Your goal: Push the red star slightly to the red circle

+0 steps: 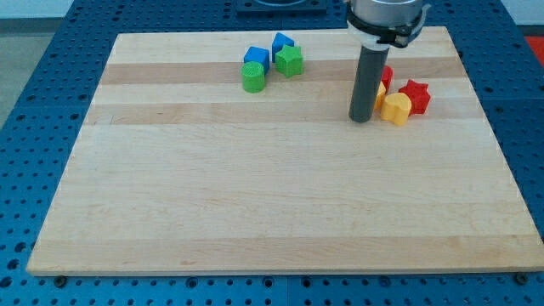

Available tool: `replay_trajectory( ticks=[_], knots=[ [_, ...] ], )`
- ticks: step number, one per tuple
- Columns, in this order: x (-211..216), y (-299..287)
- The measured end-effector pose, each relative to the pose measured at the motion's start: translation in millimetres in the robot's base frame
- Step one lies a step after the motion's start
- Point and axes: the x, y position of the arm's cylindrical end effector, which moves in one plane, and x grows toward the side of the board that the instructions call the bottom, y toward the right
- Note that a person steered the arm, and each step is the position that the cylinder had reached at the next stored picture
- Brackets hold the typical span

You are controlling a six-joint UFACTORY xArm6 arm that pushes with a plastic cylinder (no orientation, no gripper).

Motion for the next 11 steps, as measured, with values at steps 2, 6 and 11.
replay_trajectory(
  ticks=[2, 6, 11],
  knots=[
    [29, 50],
    [31, 134],
    [-1, 102]
  ],
)
